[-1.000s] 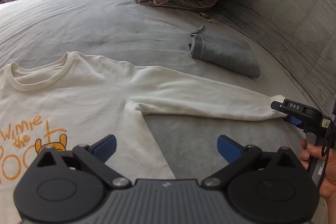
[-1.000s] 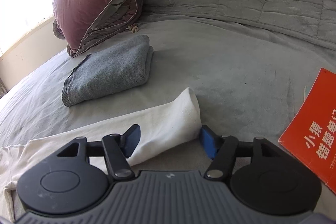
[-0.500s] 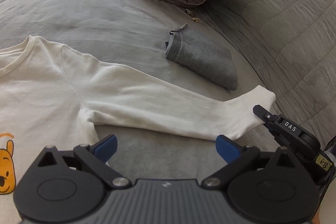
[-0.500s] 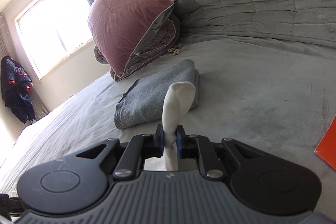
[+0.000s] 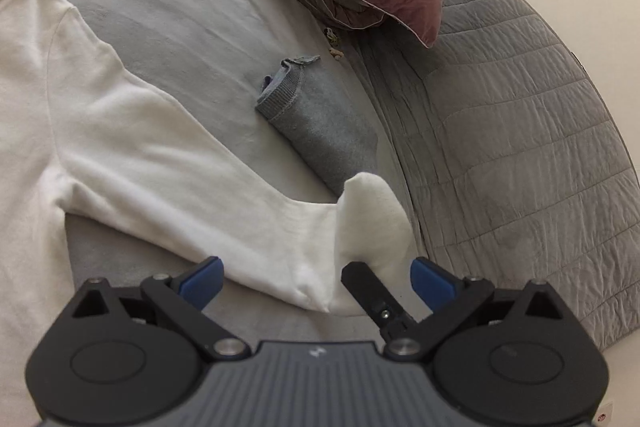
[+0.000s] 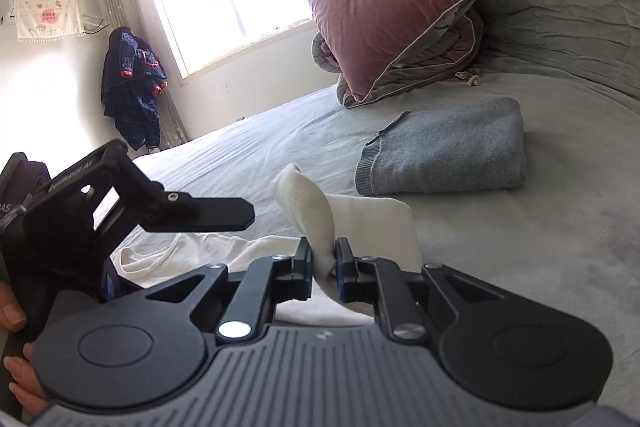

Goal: Fold clothes
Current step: 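Grasp the cuff with the left gripper while the right gripper releases it, then lift and fold the held sleeve across the sweatshirt body with the left gripper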

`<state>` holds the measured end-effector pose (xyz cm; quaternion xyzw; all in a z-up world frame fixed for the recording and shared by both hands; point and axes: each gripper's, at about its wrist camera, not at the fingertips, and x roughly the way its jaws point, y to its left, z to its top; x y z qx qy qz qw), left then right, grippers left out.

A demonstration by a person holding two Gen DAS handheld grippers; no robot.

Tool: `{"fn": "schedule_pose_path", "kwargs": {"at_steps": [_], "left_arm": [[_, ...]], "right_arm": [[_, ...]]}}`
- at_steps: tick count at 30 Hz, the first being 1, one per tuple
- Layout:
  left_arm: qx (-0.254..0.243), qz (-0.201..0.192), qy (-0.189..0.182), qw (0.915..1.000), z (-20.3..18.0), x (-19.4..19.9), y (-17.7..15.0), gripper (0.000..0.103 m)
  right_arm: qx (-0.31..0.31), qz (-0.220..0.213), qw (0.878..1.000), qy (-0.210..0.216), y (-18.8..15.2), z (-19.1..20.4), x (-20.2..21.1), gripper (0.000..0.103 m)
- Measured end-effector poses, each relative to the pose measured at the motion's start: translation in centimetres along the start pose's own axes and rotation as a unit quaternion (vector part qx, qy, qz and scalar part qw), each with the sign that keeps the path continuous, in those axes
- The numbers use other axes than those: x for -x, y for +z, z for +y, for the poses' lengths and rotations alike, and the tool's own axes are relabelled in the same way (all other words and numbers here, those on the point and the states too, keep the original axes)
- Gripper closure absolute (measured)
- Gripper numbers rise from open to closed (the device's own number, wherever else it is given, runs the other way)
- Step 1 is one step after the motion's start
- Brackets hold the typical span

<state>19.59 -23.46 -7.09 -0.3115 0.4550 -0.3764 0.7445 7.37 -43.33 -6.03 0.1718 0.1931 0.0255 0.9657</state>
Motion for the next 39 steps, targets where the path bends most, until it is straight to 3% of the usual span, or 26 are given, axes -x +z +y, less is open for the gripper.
{"fn": "schedule_pose_path", "kwargs": {"at_steps": [5,11,13,16,22,27,31,34,39], "left_arm": [[-0.028,-0.003,0.017,0.9995,-1.4,-0.4,0.2,0.01],[-0.022,-0.012,0.042,0.9988,-1.9,-0.4,0.8,0.034],[-0.018,-0.011,0.044,0.9988,-1.9,-0.4,1.0,0.055],[-0.023,-0.011,0.062,0.9977,-2.2,-0.4,1.1,0.076],[-0.057,-0.016,0.085,0.9947,-2.8,0.5,1.3,0.096],[-0.105,-0.027,0.106,0.9884,-3.6,1.9,1.8,0.097],[-0.116,-0.042,0.116,0.9856,-3.3,3.8,3.0,0.097],[-0.121,-0.054,0.123,0.9835,-2.5,5.5,4.2,0.097],[-0.126,-0.078,0.138,0.9794,-0.5,9.3,6.6,0.097]], "right_arm": [[0.016,0.016,1.0,0.018,-0.3,1.1,-0.9,0.089],[0.027,0.023,0.999,0.034,-0.6,1.8,-1.0,0.089],[0.028,0.026,0.999,0.035,-0.6,2.0,-1.0,0.089],[0.031,0.029,0.998,0.037,-0.7,2.5,-0.8,0.089],[0.044,0.032,0.998,0.035,-0.8,3.6,-0.7,0.082],[0.058,0.034,0.997,0.033,-0.6,4.8,-0.7,0.075],[0.057,0.038,0.997,0.036,-0.6,5.8,-1.1,0.051],[0.072,0.042,0.996,0.037,-0.8,6.9,-1.5,0.039],[0.091,0.062,0.993,0.029,-1.5,7.8,-2.6,0.036]]}}
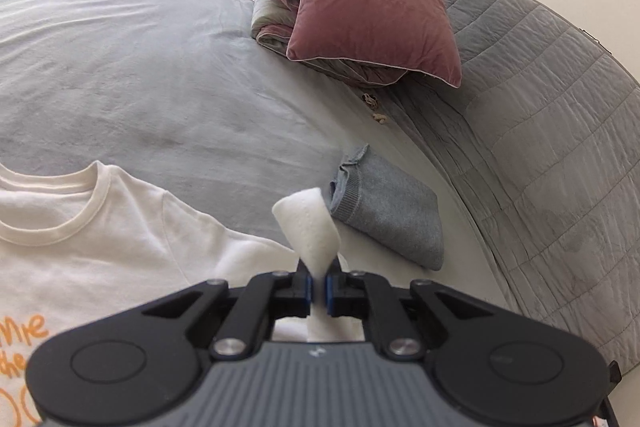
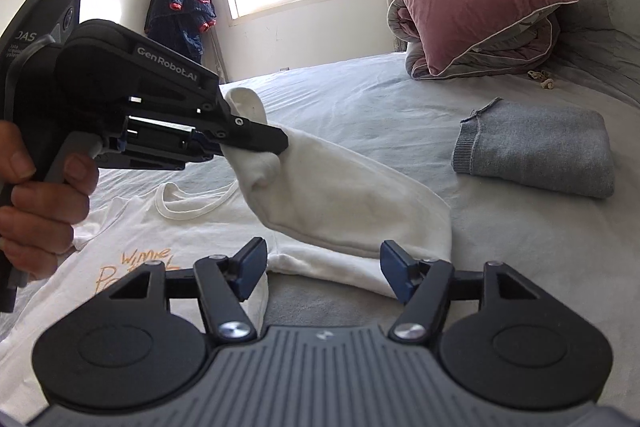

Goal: Fold clothes
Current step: 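Lift and fold the held sleeve across the sweatshirt body with the left gripper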

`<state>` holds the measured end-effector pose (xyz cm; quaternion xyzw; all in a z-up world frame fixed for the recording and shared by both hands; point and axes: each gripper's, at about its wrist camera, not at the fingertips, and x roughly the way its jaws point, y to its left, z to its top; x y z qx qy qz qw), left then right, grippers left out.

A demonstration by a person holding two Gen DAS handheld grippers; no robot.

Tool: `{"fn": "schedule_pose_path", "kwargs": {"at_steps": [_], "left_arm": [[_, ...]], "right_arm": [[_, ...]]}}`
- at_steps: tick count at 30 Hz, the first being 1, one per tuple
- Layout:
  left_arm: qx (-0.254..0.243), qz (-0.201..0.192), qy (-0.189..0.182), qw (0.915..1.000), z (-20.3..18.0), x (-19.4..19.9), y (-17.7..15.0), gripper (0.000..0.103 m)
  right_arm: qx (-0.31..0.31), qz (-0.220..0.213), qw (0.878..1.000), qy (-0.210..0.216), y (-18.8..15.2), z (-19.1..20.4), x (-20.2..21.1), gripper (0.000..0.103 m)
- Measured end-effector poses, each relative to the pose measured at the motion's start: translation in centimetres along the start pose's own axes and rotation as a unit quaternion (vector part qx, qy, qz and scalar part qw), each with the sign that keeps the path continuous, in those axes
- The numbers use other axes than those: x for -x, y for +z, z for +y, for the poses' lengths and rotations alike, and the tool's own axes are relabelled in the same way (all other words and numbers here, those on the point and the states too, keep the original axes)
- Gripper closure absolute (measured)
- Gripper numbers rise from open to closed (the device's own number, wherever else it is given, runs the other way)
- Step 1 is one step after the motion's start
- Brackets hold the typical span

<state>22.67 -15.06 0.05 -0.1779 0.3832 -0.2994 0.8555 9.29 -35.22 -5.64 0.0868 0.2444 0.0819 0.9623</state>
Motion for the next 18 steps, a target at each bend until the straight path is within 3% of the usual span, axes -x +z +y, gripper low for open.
{"fn": "schedule_pose_path", "kwargs": {"at_steps": [9,18], "left_arm": [[-0.007,-0.023,0.047,0.9986,7.9,4.2,2.2,0.097],[0.064,-0.007,0.066,0.9958,16.5,6.7,2.8,0.097]], "right_arm": [[0.032,0.031,0.999,-0.009,-1.0,1.2,-1.5,0.034],[0.058,0.053,0.997,-0.004,-1.7,2.4,-2.6,0.034]]}}
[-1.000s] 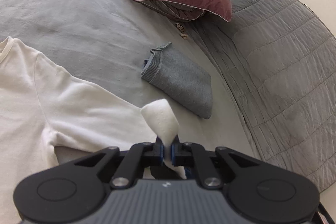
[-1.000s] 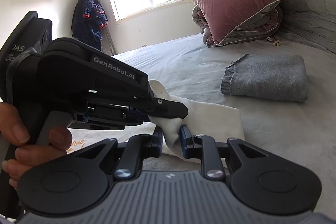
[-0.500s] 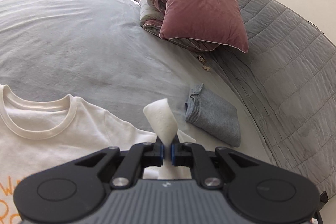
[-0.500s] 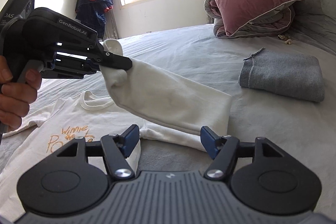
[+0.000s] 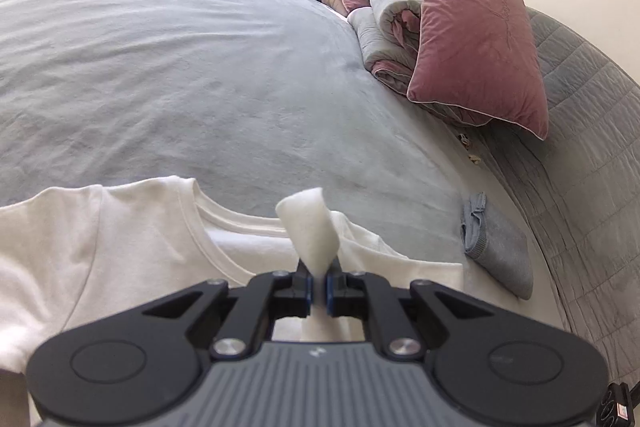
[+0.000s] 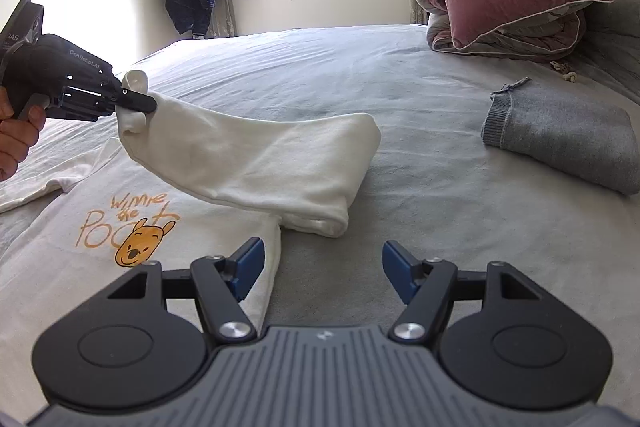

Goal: Fold clothes
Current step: 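Lift and fold the held sleeve across the sweatshirt body with the left gripper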

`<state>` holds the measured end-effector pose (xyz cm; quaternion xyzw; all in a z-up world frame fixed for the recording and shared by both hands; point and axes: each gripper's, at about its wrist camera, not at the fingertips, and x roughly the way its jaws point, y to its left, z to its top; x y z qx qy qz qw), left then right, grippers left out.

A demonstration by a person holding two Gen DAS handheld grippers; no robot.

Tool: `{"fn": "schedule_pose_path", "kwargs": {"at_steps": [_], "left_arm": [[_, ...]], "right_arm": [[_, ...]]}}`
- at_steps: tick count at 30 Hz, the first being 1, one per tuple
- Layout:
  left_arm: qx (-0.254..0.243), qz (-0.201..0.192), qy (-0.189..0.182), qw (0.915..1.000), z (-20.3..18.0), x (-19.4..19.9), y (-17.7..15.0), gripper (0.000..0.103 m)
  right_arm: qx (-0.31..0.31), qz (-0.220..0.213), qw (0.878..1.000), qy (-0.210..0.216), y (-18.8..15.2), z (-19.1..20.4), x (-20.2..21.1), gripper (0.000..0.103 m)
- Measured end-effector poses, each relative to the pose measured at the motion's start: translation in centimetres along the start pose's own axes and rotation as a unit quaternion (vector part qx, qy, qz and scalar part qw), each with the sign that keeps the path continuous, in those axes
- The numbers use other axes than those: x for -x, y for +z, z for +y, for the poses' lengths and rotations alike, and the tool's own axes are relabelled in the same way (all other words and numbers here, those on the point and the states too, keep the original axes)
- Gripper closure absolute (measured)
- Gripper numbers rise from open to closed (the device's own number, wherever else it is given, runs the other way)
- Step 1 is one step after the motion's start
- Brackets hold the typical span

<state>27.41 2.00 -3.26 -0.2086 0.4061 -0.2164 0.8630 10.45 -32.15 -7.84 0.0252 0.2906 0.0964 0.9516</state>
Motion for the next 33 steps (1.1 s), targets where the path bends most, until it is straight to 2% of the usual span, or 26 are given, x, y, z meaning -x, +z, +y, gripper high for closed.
{"fn": "schedule_pose_path", "kwargs": {"at_steps": [12,17,20,22,24,25,27,29,30,31,32,33], "left_arm": [[0.088,0.006,-0.004,0.9961,7.7,0.7,0.1,0.097],[0.166,0.002,-0.008,0.9862,11.1,0.4,-0.7,0.096],[0.198,-0.008,-0.025,0.9798,12.4,0.6,-1.3,0.082],[0.211,-0.02,-0.047,0.9761,12.5,1.0,-1.8,0.052],[0.208,-0.034,-0.052,0.976,12.0,1.5,-2.2,0.042],[0.207,-0.041,-0.055,0.9759,11.8,1.8,-2.5,0.041],[0.167,-0.051,-0.009,0.9845,10.3,2.0,-2.9,0.041],[0.12,-0.06,0.046,0.9899,8.6,2.1,-3.3,0.053],[0.09,-0.059,0.079,0.9911,7.7,2.0,-3.4,0.07],[0.056,-0.056,0.114,0.9903,6.8,1.6,-3.6,0.096],[0.025,-0.055,0.144,0.9878,6.0,1.4,-3.7,0.096],[0.006,-0.062,0.159,0.9853,5.5,1.5,-3.8,0.096]], "right_arm": [[0.042,0.011,0.999,0.003,-0.4,1.4,-0.6,0.032],[0.048,-0.004,0.999,-0.008,-0.5,2.0,-0.4,0.032],[0.046,-0.008,0.999,-0.02,0.3,2.5,-1.4,0.032],[0.053,-0.011,0.998,-0.019,1.0,3.1,-2.4,0.032],[0.069,-0.014,0.997,-0.024,1.7,3.9,-3.6,0.032],[0.08,-0.013,0.996,-0.033,1.9,4.3,-4.4,0.032],[0.107,-0.011,0.993,-0.056,1.9,5.4,-5.8,0.032],[0.143,-0.013,0.986,-0.091,1.7,6.2,-7.0,0.042],[0.161,-0.015,0.981,-0.11,1.5,6.6,-7.6,0.053],[0.176,-0.014,0.976,-0.13,1.4,6.7,-8.0,0.066],[0.189,-0.013,0.971,-0.145,1.3,6.7,-8.3,0.068],[0.202,-0.014,0.967,-0.157,1.1,6.8,-8.4,0.074]]}}
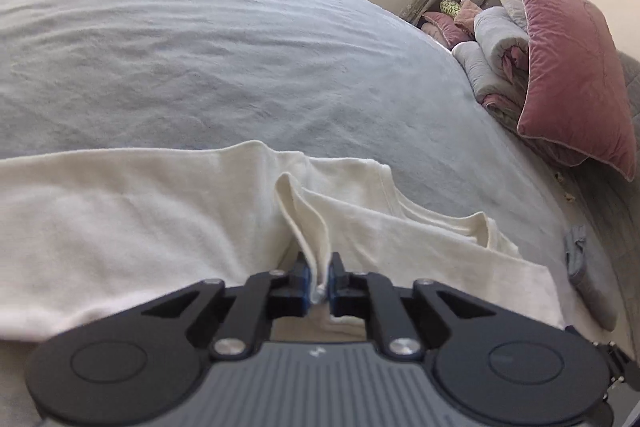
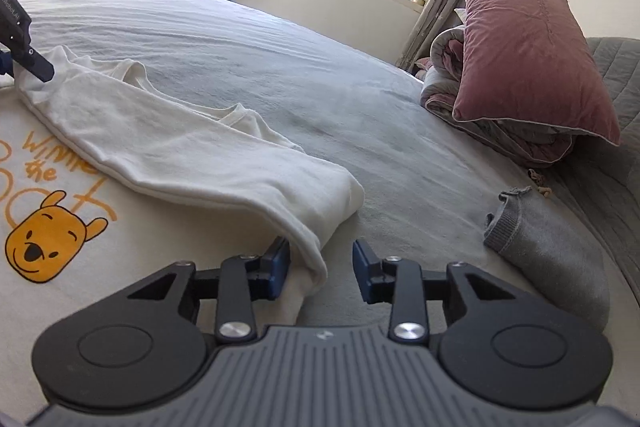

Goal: Fold clothes
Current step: 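Lift and fold the held sleeve across the sweatshirt body with the left gripper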

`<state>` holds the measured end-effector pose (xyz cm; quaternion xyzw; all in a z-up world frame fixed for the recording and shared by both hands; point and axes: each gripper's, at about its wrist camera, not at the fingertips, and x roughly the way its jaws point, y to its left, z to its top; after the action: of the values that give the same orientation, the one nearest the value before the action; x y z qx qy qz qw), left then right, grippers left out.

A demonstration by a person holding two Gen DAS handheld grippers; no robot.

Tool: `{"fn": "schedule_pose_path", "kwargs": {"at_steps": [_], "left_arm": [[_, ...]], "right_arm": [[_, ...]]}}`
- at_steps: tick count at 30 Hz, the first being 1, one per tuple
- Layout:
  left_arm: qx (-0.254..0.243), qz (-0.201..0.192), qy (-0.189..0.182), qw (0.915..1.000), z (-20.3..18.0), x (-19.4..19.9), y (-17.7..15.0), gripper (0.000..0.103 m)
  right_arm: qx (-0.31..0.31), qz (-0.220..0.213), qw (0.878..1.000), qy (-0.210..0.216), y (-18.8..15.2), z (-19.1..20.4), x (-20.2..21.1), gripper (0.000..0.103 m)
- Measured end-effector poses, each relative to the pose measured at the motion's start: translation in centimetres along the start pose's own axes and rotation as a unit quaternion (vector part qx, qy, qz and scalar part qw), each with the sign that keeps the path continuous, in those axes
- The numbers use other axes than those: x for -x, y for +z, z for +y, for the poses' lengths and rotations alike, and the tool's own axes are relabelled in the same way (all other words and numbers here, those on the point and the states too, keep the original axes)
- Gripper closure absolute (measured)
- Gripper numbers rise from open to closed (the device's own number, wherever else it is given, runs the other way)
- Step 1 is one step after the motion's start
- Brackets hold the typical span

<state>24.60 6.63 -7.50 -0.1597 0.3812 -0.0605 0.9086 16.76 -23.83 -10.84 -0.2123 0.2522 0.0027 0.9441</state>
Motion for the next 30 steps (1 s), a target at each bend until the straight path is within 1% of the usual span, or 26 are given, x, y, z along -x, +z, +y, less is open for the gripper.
{"fn": "schedule_pose_path", "kwargs": {"at_steps": [1,3,5,6,7,9,11,12,13,14,15,16,17,18,19,21,22,24,25,26,27,28,29,30], "left_arm": [[-0.012,-0.012,0.009,0.9998,-0.2,0.4,-0.1,0.097],[-0.021,-0.023,0.024,0.9992,-0.1,0.8,-0.1,0.096],[-0.034,-0.018,0.044,0.9983,0.1,0.3,-0.3,0.096],[-0.044,-0.022,0.05,0.9975,0.2,0.2,-0.5,0.094],[-0.055,-0.028,0.054,0.9967,0.2,0.2,-0.7,0.093],[-0.069,-0.038,0.055,0.9954,0.2,0.4,-1.0,0.091],[-0.066,-0.041,0.042,0.9961,0.5,0.8,-0.9,0.088],[-0.053,-0.042,0.026,0.9974,0.9,1.0,-0.9,0.081],[-0.036,-0.046,0.015,0.9982,1.4,1.2,-0.9,0.076],[-0.02,-0.051,0.006,0.9985,1.9,1.4,-0.9,0.076],[-0.014,-0.058,0.005,0.9982,2.0,1.5,-0.9,0.078],[-0.015,-0.067,0.008,0.9976,2.0,1.6,-1.1,0.08],[-0.015,-0.075,0.011,0.997,2.0,1.6,-1.2,0.084],[-0.023,-0.084,0.022,0.9959,1.8,1.7,-1.5,0.095],[-0.034,-0.094,0.036,0.9943,1.4,1.8,-1.7,0.098],[-0.052,-0.119,0.067,0.9893,1.0,2.0,-2.2,0.099],[-0.061,-0.123,0.085,0.9869,0.8,2.0,-2.3,0.099],[-0.069,-0.128,0.118,0.9823,0.6,2.0,-2.2,0.097],[-0.073,-0.131,0.134,0.9797,0.6,2.1,-2.2,0.094],[-0.075,-0.143,0.141,0.9766,0.4,2.4,-2.3,0.092],[-0.078,-0.162,0.141,0.9734,0.2,3.1,-2.3,0.088],[-0.082,-0.182,0.134,0.9707,-0.1,3.7,-2.4,0.088],[-0.09,-0.196,0.121,0.969,-0.4,4.3,-2.4,0.088],[-0.099,-0.202,0.106,0.9686,-0.8,4.6,-2.5,0.088]], "right_arm": [[0.024,0.002,1.0,-0.019,-0.2,0.3,0.0,0.087],[0.072,0.006,0.996,-0.055,-0.5,0.8,-0.1,0.087],[0.118,0.012,0.991,-0.066,-1.3,1.8,-0.3,0.087],[0.144,0.015,0.987,-0.073,-1.7,2.4,-0.5,0.089],[0.168,0.018,0.983,-0.078,-2.1,2.9,-0.6,0.095],[0.182,0.021,0.98,-0.083,-2.1,3.1,-0.6,0.096],[0.175,0.02,0.982,-0.07,-1.9,2.6,-0.2,0.095],[0.164,0.02,0.985,-0.057,-1.8,2.1,0.2,0.089],[0.15,0.021,0.987,-0.047,-1.6,1.6,0.7,0.08],[0.124,0.022,0.991,-0.033,-1.3,0.7,1.2,0.074],[0.099,0.022,0.995,-0.02,-1.0,-0.1,1.7,0.064],[0.071,0.024,0.997,-0.004,-0.7,-1.0,2.2,0.058],[0.028,0.027,0.999,0.029,-0.5,-2.2,2.6,0.056],[-0.017,0.027,0.998,0.061,-0.3,-3.4,3.0,0.055],[-0.056,0.026,0.995,0.084,-0.2,-4.5,3.2,0.055],[-0.127,0.017,0.985,0.12,-0.1,-6.5,3.6,0.055],[-0.156,0.009,0.979,0.13,0.0,-7.2,3.5,0.055],[-0.197,0.001,0.971,0.134,0.2,-8.0,3.4,0.055],[-0.202,-0.004,0.971,0.127,0.6,-7.8,3.0,0.055],[-0.207,-0.009,0.971,0.12,0.9,-7.7,2.7,0.055],[-0.212,-0.014,0.971,0.113,1.2,-7.5,2.3,0.06],[-0.212,-0.019,0.971,0.106,1.5,-7.3,1.9,0.075],[-0.214,-0.022,0.971,0.104,1.8,-7.2,1.4,0.082],[-0.217,-0.025,0.971,0.102,2.1,-7.2,0.8,0.087]]}}
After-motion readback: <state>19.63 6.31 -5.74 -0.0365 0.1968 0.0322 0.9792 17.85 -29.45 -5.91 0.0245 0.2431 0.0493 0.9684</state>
